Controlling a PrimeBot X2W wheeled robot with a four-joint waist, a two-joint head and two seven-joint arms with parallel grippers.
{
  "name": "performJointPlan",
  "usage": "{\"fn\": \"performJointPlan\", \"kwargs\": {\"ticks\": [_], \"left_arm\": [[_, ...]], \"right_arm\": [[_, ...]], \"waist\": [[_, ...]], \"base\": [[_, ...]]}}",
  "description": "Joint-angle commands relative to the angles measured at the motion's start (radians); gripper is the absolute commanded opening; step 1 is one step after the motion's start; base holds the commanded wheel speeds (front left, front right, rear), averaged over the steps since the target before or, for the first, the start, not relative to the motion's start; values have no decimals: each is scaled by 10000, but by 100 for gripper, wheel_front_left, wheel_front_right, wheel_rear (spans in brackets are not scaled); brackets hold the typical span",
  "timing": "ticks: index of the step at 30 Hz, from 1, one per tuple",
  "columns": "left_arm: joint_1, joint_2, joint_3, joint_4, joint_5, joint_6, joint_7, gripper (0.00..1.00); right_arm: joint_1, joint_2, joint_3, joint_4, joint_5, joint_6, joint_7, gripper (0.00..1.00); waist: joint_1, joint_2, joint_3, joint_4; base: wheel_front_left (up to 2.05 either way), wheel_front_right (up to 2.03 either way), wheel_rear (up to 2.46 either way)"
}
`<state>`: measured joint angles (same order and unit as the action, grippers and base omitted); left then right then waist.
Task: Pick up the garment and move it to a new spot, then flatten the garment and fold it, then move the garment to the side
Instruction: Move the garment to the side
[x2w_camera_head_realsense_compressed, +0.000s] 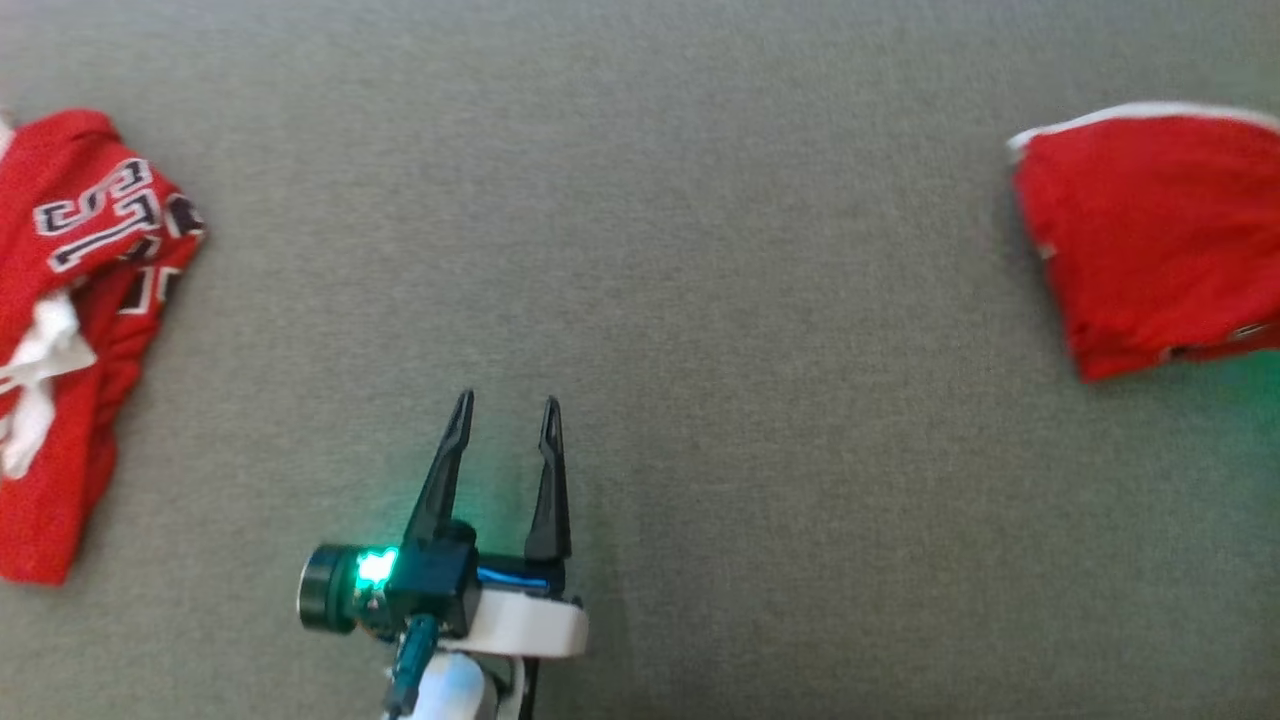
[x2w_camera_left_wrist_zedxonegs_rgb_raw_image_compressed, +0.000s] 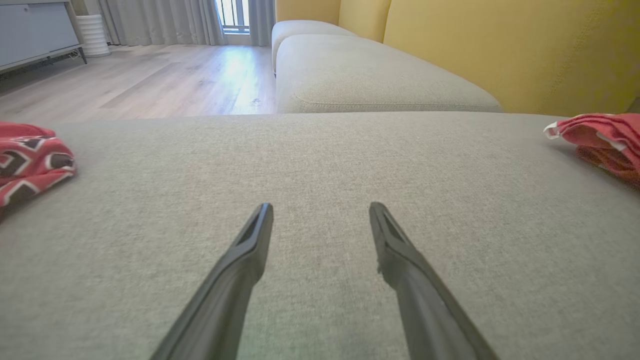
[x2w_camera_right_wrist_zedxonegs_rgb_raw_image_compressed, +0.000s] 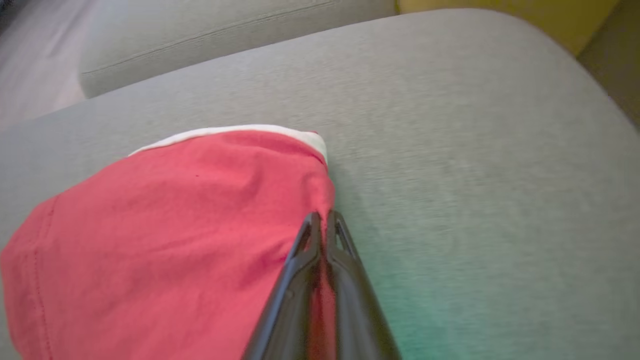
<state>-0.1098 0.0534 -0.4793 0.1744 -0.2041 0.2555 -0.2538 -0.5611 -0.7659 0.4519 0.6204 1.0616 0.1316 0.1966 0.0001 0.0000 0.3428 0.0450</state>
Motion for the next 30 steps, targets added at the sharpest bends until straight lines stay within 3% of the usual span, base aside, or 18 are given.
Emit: {"fn": "performJointPlan", "kwargs": {"ticks": [1,6,15,16,17,18,23,30], "left_arm": [[-331,-32,311,-310,109,-6,-80,100],[-766,-32,299,-253,282,-111,-80,100],[-1471,-32,347,-130,576,-305,-80,100],[-1516,-32,346,-110,583,-322,-80,100],[-1551,-32,345,-83,583,-338,-80,100],[-1572,-32,339,-46,576,-352,-80,100],[-1316,-32,254,161,450,-387,-80,100],[-430,-32,383,121,183,-328,-80,100]], "right_arm": [[-83,-624,24,-63,-95,-9,-163,0],[-441,-1337,-251,540,-589,-9,-558,0],[-1346,-1625,-777,1745,-1737,-9,-1513,0],[-1427,-1584,-825,1937,-1860,-9,-1572,24],[-1494,-1515,-877,2162,-1958,-9,-1573,87],[-1574,-1483,-884,2362,-2217,-9,-1718,100],[-1875,-638,-792,3315,-3820,-9,-2855,100],[-1076,987,-675,3331,-4039,-9,-4017,100]], "waist": [[-1,0,294,-234],[-1,0,906,-577],[-1,0,1620,-739],[-1,0,1631,-728],[-1,0,1610,-719],[-1,0,1557,-710],[-1,0,548,-630],[-1,0,-1292,-492]], "base": [[0,0,0],[0,0,0],[0,0,0],[0,0,0],[0,0,0],[0,0,0],[0,0,0],[0,0,0]]}}
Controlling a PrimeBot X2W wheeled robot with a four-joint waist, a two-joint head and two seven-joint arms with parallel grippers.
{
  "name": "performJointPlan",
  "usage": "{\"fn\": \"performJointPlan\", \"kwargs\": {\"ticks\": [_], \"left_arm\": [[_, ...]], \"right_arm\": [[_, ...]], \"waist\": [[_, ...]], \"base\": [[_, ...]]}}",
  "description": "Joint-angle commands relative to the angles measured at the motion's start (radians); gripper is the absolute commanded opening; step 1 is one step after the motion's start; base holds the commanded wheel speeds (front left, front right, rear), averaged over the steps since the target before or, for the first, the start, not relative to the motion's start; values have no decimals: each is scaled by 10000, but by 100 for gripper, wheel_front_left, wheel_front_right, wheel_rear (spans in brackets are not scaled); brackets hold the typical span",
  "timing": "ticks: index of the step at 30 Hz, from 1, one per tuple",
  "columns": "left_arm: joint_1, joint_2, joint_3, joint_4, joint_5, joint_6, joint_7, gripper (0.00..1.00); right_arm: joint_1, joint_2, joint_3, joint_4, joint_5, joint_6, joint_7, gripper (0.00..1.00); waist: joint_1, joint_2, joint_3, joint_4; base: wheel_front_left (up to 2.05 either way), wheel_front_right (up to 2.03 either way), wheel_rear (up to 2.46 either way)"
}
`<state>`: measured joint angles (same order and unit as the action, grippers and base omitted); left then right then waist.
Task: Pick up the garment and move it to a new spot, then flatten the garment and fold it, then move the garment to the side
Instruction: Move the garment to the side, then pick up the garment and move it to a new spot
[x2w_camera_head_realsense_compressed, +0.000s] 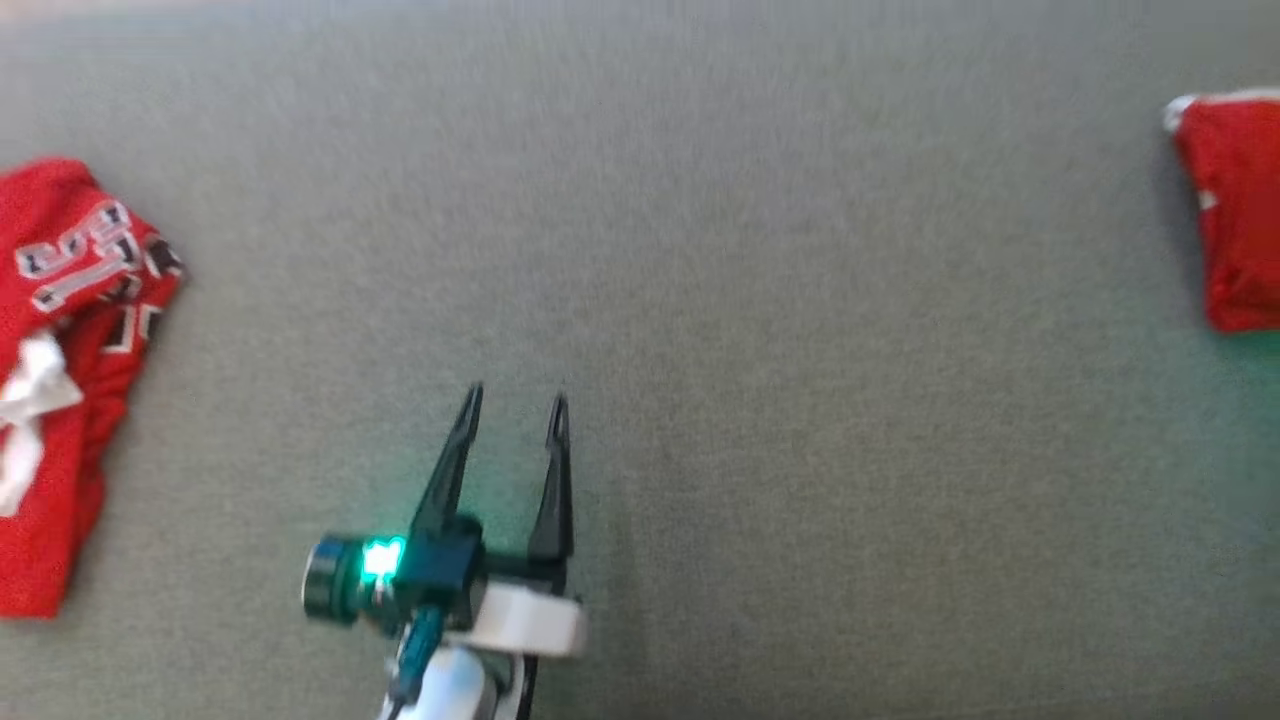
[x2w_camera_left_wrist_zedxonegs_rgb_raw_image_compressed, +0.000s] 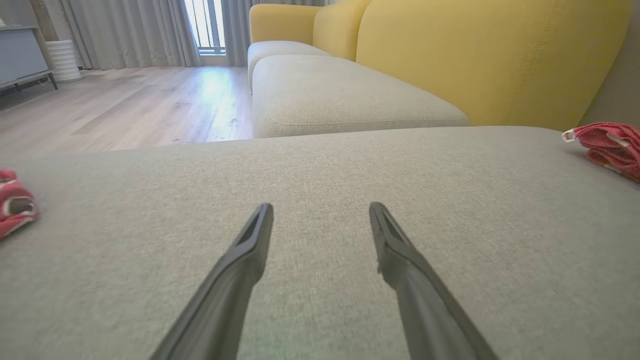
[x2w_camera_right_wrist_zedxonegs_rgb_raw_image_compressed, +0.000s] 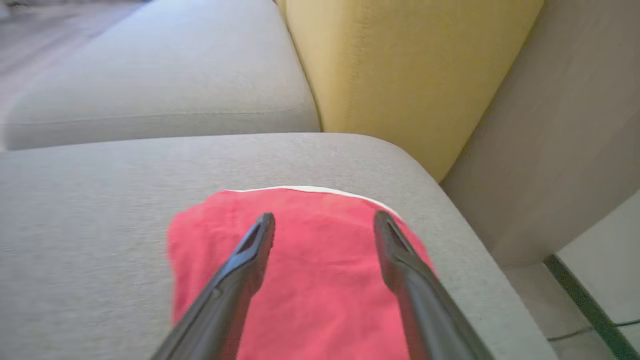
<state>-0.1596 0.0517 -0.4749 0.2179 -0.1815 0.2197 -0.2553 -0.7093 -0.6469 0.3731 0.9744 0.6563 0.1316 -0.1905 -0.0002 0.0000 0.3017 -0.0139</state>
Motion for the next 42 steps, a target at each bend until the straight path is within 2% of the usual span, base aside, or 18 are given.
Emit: {"fn": "performJointPlan", "kwargs": {"ticks": [1,7,12,22,29,33,42], "left_arm": [[241,-15,388,-325,-101,48,-65,100],[1255,-15,759,-356,-362,191,-65,100],[1788,-15,1123,-468,-495,256,-65,100],[2601,-15,1756,-955,-378,186,-65,100],[3206,-15,2071,-1720,-174,258,-65,100],[3602,-15,2073,-1882,205,136,-65,100],[3860,-15,2146,-1815,449,19,-65,100]], "right_arm": [[605,29,170,-340,69,-9,-267,100],[2008,1388,652,-1441,345,-9,-662,100],[2918,2183,719,-2538,141,-9,-705,100],[5670,4009,-446,-5729,-1943,-9,-711,100],[7429,4671,-1288,-7575,-3006,-9,-711,100],[8112,4871,-1477,-7777,-3508,-9,-712,100],[8603,5216,-1590,-7715,-3538,-9,-712,100]], "waist": [[2,0,-1160,108],[2,0,-2671,200],[2,0,-3243,209],[2,0,-3962,182],[2,0,-4331,97],[2,0,-4474,83],[2,0,-4599,159]], "base": [[0,0,0],[0,0,0],[0,0,0],[0,0,0],[0,0,0],[0,0,0],[0,0,0]]}}
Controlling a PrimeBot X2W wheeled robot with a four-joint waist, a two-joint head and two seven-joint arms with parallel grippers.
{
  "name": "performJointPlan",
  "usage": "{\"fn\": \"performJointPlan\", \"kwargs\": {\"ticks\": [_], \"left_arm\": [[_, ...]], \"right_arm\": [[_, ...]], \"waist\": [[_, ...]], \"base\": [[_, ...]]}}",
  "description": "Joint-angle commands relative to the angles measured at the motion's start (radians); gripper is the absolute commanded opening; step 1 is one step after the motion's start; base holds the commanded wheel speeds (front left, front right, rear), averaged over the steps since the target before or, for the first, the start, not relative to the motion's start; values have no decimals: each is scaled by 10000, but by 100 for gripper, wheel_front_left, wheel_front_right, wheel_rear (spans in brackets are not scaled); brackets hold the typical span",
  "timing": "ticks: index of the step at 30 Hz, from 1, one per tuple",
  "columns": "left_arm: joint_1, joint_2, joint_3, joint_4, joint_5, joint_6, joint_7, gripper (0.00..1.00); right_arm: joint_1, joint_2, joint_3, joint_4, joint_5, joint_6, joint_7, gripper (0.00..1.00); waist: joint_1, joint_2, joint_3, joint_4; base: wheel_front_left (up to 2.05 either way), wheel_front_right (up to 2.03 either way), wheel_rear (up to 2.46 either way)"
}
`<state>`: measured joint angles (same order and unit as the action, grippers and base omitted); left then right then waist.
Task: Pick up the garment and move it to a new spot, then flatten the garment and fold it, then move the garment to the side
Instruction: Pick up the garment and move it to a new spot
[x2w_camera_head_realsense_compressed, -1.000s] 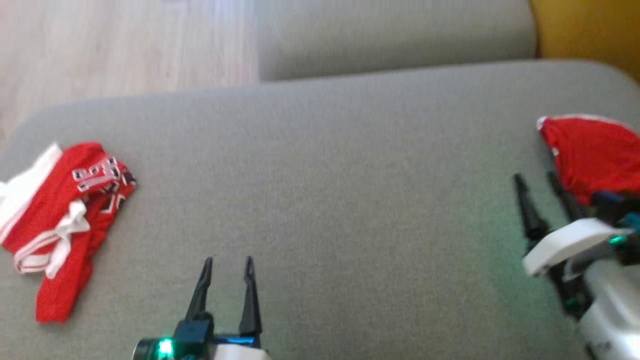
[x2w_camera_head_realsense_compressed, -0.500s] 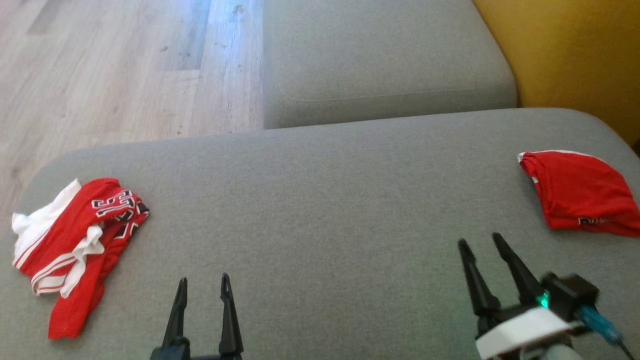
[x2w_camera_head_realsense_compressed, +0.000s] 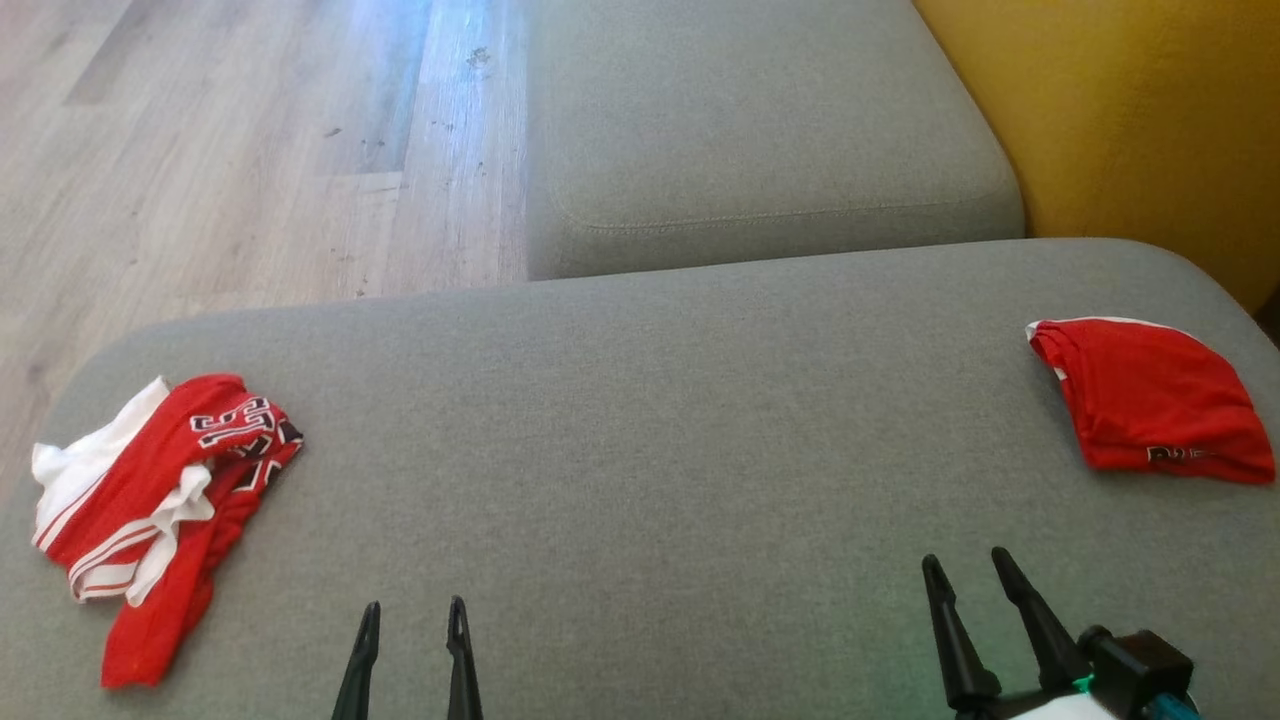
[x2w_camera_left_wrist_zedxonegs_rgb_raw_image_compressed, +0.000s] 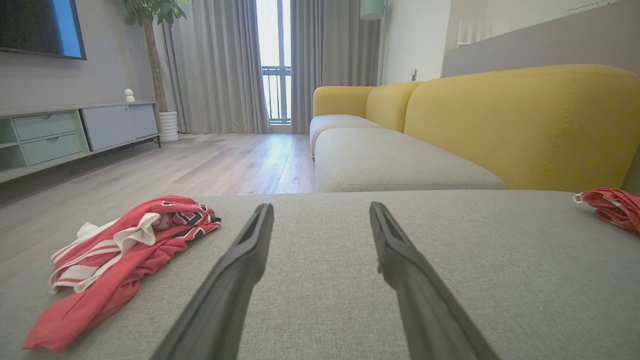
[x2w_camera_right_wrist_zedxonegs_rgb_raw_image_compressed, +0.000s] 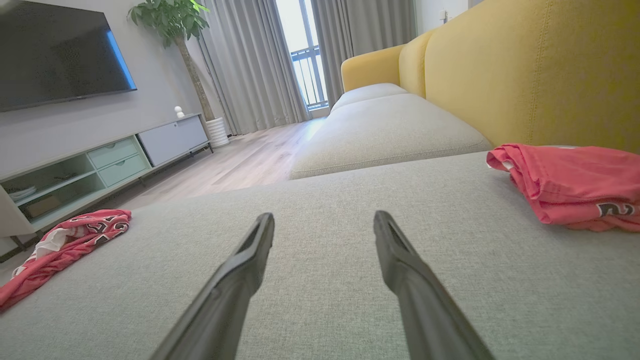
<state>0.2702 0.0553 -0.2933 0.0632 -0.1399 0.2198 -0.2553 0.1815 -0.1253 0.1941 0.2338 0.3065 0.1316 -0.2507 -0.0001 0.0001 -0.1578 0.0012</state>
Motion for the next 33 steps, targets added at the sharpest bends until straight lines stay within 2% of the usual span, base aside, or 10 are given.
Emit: {"fn": "performJointPlan", "kwargs": {"ticks": [1,20,26,33], "left_arm": [[-445,-51,336,-251,29,14,-65,100],[-473,-51,473,-161,70,-77,-65,100],[-532,-51,545,-137,188,-114,-65,100],[-561,-51,709,-73,345,-206,-65,100]], "right_arm": [[-304,3,220,-287,-39,-9,-110,100],[-219,23,148,-367,-27,-9,-110,100],[-154,118,217,-392,-8,-9,-110,100],[-164,267,324,-354,16,-9,-110,100]], "waist": [[1,-1,-11,15],[1,-1,-12,193],[1,-1,52,861],[1,-1,37,2228]], "base": [[0,0,0],[0,0,0],[0,0,0],[0,0,0]]}}
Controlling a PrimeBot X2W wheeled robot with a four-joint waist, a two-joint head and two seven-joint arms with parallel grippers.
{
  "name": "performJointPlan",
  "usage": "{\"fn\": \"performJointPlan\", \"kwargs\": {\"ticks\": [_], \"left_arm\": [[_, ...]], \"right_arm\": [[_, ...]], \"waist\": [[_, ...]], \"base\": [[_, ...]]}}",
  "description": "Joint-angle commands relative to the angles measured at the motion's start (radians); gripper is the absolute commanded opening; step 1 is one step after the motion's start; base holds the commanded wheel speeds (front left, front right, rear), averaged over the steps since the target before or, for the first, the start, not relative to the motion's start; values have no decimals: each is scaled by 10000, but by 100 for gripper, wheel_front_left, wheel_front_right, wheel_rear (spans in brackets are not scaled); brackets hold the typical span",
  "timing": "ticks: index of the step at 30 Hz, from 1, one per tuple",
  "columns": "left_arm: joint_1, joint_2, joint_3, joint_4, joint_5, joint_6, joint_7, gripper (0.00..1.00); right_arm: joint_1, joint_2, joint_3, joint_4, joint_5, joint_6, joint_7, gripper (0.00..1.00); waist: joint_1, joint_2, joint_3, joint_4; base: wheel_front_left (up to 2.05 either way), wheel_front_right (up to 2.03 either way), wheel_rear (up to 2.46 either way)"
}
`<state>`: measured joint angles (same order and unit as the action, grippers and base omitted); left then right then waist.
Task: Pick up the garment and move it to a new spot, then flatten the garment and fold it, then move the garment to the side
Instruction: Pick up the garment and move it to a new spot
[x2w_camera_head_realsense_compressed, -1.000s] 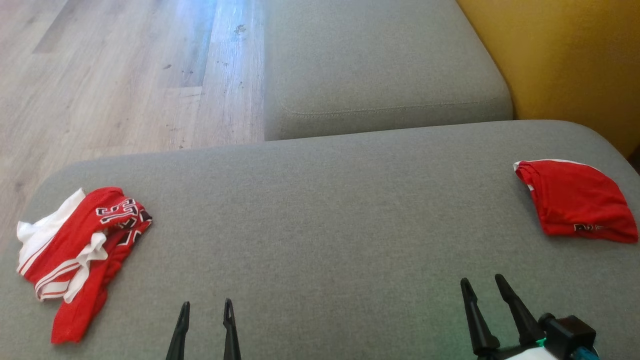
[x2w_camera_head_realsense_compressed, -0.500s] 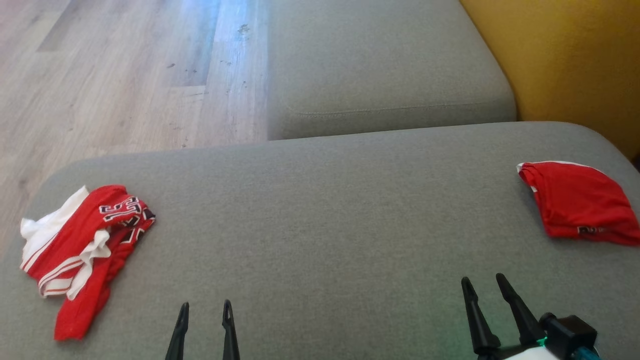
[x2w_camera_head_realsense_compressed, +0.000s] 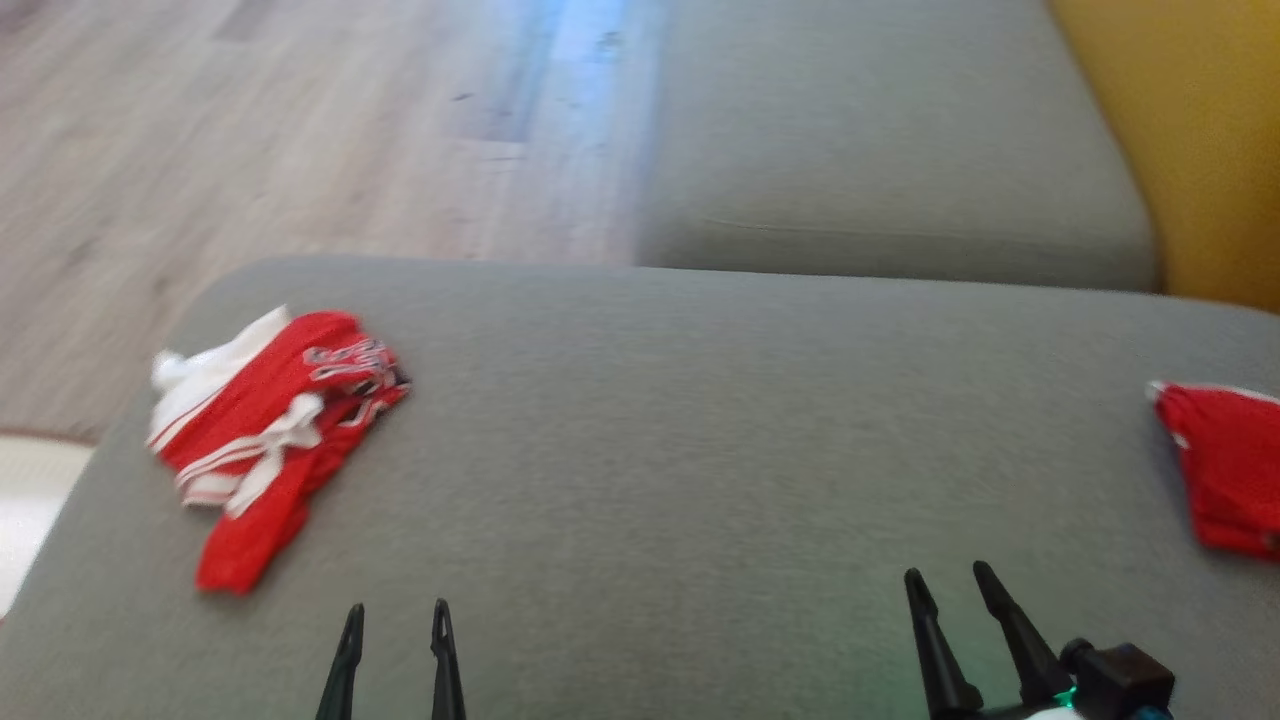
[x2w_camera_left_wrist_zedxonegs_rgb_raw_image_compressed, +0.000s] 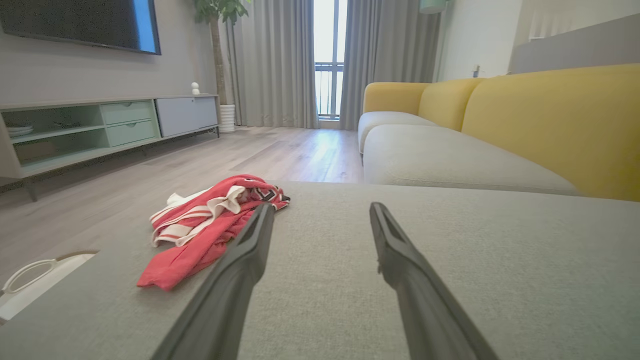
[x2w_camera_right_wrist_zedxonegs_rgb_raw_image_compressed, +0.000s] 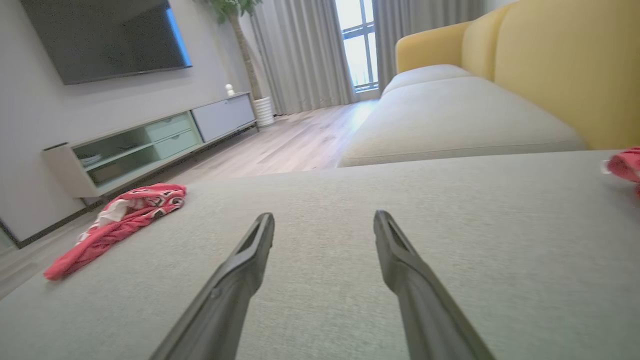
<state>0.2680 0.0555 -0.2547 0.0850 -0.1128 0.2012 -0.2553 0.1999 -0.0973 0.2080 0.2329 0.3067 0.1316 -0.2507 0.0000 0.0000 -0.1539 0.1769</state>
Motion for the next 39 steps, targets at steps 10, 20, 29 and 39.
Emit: {"fn": "performJointPlan", "kwargs": {"ticks": [10,20,29,39], "left_arm": [[-406,6,933,-499,179,-15,-65,100],[-319,-32,1270,-999,148,277,-65,100],[-556,-11,1478,-1225,246,207,-65,100],[-3162,520,1940,-1242,316,-310,-65,100]], "right_arm": [[-672,127,487,-287,32,-9,-110,100],[-1332,-175,1028,-107,179,-9,-111,100],[-1247,-355,1014,-74,191,-9,-111,100],[-1092,-1218,759,-533,-71,-9,-111,100]], "waist": [[0,0,120,2198],[0,0,700,2789],[0,0,833,2901],[0,0,2247,2804]], "base": [[0,0,0],[0,0,0],[0,0,0],[0,0,0]]}}
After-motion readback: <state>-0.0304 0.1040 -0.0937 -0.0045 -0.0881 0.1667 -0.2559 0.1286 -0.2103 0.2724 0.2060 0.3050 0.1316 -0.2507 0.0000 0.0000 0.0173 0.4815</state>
